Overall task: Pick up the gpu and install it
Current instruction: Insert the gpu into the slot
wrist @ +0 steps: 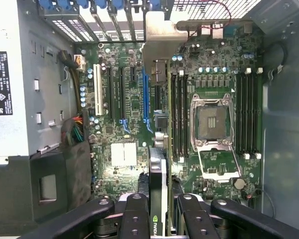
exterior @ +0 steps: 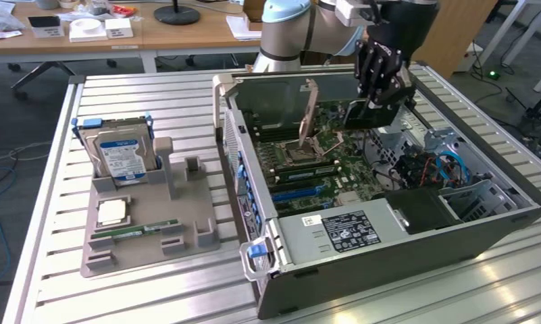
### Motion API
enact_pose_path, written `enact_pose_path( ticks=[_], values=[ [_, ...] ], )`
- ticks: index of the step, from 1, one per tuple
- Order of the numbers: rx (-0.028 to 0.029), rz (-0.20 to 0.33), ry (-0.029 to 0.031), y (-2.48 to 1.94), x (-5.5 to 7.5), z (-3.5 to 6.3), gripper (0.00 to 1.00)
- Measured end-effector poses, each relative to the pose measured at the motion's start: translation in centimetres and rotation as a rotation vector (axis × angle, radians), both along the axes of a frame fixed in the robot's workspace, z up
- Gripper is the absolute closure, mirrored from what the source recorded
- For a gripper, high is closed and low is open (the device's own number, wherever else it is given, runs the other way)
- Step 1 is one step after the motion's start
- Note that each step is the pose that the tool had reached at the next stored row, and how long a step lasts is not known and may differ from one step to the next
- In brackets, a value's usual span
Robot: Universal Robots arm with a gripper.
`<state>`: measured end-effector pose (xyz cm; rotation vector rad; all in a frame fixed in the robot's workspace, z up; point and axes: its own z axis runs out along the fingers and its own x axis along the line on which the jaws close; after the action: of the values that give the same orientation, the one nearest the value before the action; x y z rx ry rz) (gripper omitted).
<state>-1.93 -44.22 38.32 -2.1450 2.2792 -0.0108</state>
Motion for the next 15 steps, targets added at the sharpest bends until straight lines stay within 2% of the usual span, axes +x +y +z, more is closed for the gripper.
enact_pose_path(
  ticks=[15],
  values=[
    [0.0001,0.000,0.0000,0.00,-0.1,-2.08,0.73]
  ],
)
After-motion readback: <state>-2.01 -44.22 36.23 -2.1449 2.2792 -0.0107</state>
